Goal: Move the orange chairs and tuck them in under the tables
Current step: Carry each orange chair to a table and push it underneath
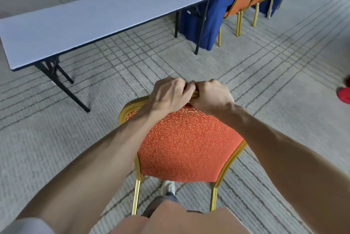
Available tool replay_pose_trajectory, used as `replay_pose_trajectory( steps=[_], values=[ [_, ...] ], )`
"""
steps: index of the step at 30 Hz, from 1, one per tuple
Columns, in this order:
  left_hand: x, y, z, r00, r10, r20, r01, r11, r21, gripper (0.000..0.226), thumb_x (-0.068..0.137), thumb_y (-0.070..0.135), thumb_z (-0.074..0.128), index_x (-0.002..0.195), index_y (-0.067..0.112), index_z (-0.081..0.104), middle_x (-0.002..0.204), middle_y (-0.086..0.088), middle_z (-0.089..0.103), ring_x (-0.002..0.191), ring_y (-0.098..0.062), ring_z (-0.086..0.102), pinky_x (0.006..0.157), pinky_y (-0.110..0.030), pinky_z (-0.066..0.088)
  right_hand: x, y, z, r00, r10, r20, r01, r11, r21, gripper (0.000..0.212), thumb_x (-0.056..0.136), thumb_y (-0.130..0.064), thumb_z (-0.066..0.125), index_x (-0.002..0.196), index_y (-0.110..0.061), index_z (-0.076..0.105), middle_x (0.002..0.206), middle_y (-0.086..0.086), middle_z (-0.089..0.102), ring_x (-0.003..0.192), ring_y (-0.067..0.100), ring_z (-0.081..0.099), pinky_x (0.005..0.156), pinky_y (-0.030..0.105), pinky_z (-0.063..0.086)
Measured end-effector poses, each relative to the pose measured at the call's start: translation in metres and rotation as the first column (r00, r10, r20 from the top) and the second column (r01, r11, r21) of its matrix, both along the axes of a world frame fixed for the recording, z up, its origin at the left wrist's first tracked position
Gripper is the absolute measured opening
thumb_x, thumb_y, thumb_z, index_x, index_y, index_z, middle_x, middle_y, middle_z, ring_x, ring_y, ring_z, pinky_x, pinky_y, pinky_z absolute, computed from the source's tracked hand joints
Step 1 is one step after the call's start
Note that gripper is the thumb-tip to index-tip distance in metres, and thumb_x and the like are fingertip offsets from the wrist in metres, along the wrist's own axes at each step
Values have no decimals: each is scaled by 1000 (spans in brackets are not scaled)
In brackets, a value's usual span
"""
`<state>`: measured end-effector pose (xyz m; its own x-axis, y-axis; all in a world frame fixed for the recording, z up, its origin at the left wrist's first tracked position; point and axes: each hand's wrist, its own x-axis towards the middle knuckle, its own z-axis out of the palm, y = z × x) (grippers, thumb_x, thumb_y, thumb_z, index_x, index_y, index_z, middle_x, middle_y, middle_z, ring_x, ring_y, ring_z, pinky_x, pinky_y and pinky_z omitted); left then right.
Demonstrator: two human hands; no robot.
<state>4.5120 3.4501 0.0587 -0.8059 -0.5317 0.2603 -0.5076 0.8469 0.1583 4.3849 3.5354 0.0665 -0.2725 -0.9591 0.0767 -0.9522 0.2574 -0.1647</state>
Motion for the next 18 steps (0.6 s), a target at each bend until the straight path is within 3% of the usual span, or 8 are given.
replay_pose_trajectory(
  steps=[5,7,10,15,18],
  values=[
    [-42,-45,19,990,104,-90,-99,994,54,57,97,51,22,71,16,59,57,2,48,58,-22,43,58,-31,28,-34,-35,26,996,-35,-85,27,995,-93,31,86,-47,53,102,-25,68,85,1,71,80,27,66,68,34,49],
    [-52,-54,22,981,99,-166,-97,995,21,63,95,51,22,73,13,66,60,-2,59,55,-23,47,58,-31,26,-45,-45,29,991,-43,-124,25,990,-142,32,86,-47,54,102,-23,68,83,3,71,78,29,67,68,35,50],
    [-64,-63,18,954,126,-270,-95,988,125,55,97,45,40,60,11,61,60,-8,65,57,-26,59,59,-29,30,-54,-52,21,990,-39,-133,7,973,-231,28,84,-42,58,93,-18,70,72,4,70,67,31,67,62,35,50],
    [-89,-70,-7,975,178,-132,-141,958,248,49,97,43,44,61,12,54,63,-6,63,60,-25,55,61,-30,34,-74,-65,-15,995,-47,-89,24,970,-241,21,69,-35,73,75,-16,68,58,3,65,50,31,62,50,29,43],
    [-113,-88,-27,978,205,-37,-186,938,294,45,98,41,44,65,12,54,73,-10,67,65,-28,58,62,-30,34,-97,-87,-36,994,-54,-98,44,993,-106,20,77,-39,66,83,-20,69,68,0,68,62,28,66,56,27,39]
  ],
)
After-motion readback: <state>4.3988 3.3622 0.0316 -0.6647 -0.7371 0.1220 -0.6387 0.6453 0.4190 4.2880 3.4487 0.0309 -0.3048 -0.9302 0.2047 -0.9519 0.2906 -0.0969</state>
